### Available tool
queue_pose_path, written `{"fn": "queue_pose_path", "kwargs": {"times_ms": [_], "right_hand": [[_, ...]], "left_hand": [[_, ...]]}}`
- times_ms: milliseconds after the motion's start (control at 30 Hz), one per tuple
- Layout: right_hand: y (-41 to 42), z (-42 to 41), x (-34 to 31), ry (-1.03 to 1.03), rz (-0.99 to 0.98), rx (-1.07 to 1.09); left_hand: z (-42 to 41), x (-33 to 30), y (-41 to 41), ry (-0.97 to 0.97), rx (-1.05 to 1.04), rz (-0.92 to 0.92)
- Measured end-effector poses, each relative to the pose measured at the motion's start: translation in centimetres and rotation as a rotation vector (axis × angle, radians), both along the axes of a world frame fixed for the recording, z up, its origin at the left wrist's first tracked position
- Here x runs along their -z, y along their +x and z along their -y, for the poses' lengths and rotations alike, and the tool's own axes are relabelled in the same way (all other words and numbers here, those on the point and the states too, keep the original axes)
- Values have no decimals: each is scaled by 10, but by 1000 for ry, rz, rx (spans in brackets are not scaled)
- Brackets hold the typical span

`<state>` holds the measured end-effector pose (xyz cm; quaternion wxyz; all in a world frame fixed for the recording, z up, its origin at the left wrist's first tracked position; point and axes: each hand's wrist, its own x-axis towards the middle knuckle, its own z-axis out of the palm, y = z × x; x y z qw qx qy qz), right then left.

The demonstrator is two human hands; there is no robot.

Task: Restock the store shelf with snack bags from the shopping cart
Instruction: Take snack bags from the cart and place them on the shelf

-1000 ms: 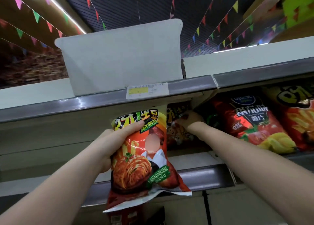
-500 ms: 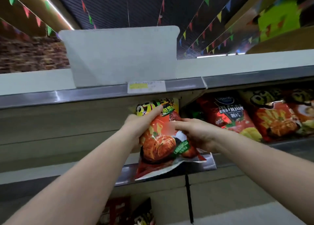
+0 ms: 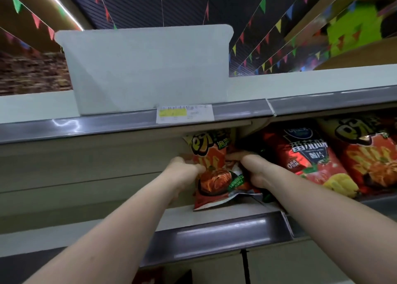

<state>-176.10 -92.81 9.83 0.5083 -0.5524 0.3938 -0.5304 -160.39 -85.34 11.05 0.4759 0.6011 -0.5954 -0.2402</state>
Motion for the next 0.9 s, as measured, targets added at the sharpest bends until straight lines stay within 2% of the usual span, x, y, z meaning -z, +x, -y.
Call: {"fn": "queue_pose_path", "kwargs": {"times_ms": [67,200,433,600,667,767,900], "right_hand": [[2,12,1,-27,2,40],[6,31,8,-54,-128,185],[15,46,22,-128,-95,210],[14,49,25,-170,-168,242],[13,41,22,-207,-261,304],[13,13,12,-335,-502,482],[28,-40,10,-603,-591,546]], "left_hand": [[8,2,-2,29,5,14],[17,4,-6,73,24,60],[32,15,-15,176,103,128],[37,15,-18,190,83,155],[32,14,-19,158,82,106],[16,13,-19,40,39,42],[-17,13,-4,-124,-4,26]]}}
